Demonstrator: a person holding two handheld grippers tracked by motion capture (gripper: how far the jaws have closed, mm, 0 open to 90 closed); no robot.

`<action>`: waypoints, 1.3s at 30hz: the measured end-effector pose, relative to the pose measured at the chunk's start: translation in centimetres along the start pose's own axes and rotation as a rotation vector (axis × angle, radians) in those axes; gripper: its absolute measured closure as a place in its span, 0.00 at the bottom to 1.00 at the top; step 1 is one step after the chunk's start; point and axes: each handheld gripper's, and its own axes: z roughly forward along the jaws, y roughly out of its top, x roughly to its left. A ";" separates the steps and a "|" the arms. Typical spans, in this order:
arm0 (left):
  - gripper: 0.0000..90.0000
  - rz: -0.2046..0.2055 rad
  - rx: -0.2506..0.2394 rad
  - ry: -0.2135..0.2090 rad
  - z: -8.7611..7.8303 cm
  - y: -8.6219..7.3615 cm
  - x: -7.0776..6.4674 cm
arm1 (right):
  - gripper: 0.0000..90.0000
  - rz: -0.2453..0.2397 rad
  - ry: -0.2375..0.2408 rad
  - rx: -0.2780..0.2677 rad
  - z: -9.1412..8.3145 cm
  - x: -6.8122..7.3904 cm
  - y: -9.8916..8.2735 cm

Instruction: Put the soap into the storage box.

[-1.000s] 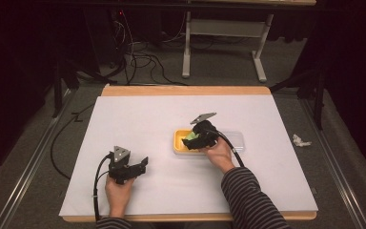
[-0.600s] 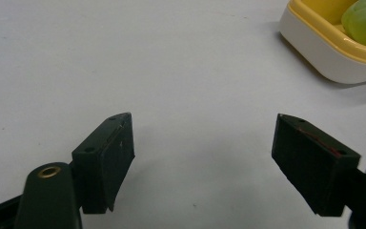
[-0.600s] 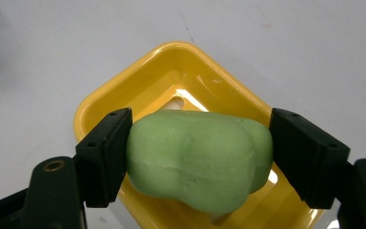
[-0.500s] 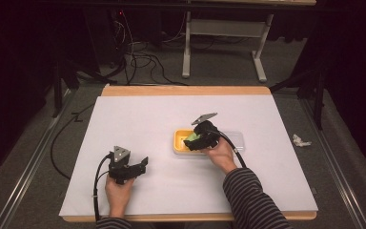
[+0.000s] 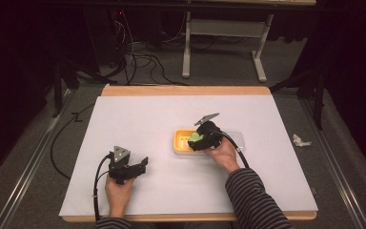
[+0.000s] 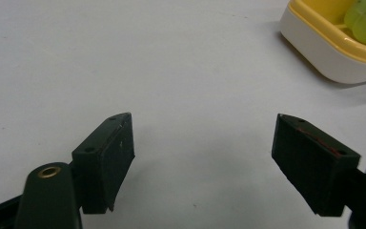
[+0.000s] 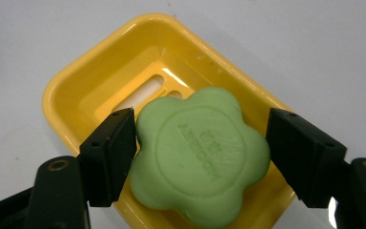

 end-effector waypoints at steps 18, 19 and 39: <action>0.26 0.001 -0.001 0.003 0.0 0.0 0.0 | 0.34 0.005 -0.006 -0.081 -1.9 -0.2 -0.1; 0.26 0.001 0.000 0.003 0.0 0.0 0.0 | 0.34 0.003 -0.010 -0.084 -2.1 -0.3 -0.1; 0.25 -0.009 0.003 -0.004 -0.1 0.1 0.1 | 0.34 0.002 -0.043 -0.200 -5.2 -0.7 -0.6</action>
